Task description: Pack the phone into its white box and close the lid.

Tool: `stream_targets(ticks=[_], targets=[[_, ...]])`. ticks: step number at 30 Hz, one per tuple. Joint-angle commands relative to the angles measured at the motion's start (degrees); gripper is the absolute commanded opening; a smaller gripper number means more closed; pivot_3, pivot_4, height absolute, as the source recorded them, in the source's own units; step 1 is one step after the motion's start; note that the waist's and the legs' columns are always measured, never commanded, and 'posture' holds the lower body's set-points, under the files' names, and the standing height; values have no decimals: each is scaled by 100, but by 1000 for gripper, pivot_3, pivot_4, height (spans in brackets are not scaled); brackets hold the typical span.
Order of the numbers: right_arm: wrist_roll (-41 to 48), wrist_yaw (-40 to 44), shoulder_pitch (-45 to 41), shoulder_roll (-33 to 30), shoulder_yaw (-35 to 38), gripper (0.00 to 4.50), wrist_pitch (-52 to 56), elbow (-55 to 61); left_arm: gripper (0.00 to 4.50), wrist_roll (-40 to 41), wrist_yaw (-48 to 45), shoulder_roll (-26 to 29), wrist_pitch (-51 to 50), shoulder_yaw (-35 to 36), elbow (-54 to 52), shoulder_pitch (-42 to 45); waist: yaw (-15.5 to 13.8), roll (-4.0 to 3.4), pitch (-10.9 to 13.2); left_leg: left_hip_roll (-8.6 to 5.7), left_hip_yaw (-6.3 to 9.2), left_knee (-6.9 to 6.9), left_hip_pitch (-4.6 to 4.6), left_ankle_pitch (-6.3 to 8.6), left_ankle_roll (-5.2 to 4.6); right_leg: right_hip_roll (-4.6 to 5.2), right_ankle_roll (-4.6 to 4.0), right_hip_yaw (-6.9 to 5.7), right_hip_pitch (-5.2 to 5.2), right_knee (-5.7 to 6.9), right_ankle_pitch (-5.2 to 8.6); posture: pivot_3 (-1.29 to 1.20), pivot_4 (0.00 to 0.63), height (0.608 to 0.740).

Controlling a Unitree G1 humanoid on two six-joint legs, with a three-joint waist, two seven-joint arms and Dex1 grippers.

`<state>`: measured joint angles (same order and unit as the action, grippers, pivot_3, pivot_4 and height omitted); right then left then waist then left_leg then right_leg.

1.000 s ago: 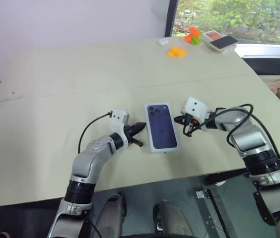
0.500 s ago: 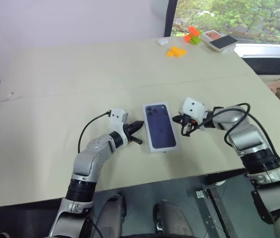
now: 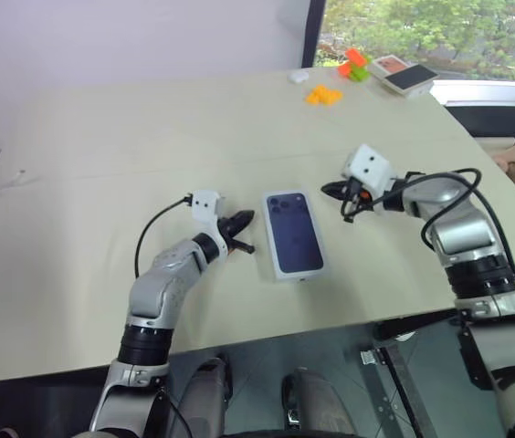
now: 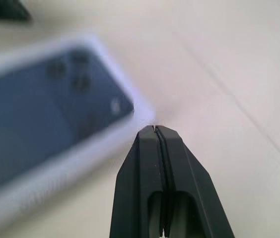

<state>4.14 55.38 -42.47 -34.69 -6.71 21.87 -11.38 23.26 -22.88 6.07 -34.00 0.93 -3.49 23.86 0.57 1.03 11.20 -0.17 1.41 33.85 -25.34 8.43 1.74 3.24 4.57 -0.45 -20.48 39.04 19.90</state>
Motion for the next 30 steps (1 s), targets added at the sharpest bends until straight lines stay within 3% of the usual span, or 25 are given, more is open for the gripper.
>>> stream_targets(ticks=[1, 7, 13, 18, 23, 26, 30], targets=[[127, -180, 39, 170, 56, 29, 111, 255, 0, 130, 40, -143, 61, 19, -112, 353, -12, 0, 0, 0, 0, 0, 0, 0, 0, 0, 0, 0, 0, 0, 0, 0, 150, 740], [-351, -807, 362, 486, -281, 29, -196, 80, 0, -276, 23, -354, 428, -348, 674, 592, -31, 0, 0, -6, -2, 3, 0, 0, 0, 2, 5, 0, 3, 0, -3, 0, 150, 740], [-807, -968, 838, 331, -621, 29, -511, 84, 0, -1022, 523, -231, 361, -599, 1702, 745, -14, -2, -8, -4, 0, 3, 7, -1, 0, -3, 6, -1, 9, 3, -3, 0, 150, 740], [-318, -722, 759, 379, -277, 29, -50, 435, 0, -694, 308, -191, 244, -392, 1191, 698, 20, -3, -9, 0, -1, 4, 30, -4, 6, -4, 4, 2, 29, 3, -4, 0, 150, 740], [494, 380, 1082, -250, -33, 29, 465, 1229, 0, -301, -87, 108, -423, -450, 58, 314, -1, -5, -7, 1, 0, 3, 3, -2, 3, -2, 4, 3, 3, 3, -5, 0, 150, 740], [513, 749, 1454, -671, -229, 29, 478, 1478, 0, -313, -245, 344, -582, -640, -315, -53, -24, -5, -7, -2, 0, -2, -1, 4, -4, 1, 5, 2, 3, -8, -3, 0, 150, 740], [176, 575, 1679, -692, -504, 29, 271, 1425, 0, -325, -531, 538, -662, -923, -637, -373, 10, -5, -7, -1, -4, -4, 2, 5, -5, 5, 4, 3, 4, -11, -3, 0, 150, 740]])
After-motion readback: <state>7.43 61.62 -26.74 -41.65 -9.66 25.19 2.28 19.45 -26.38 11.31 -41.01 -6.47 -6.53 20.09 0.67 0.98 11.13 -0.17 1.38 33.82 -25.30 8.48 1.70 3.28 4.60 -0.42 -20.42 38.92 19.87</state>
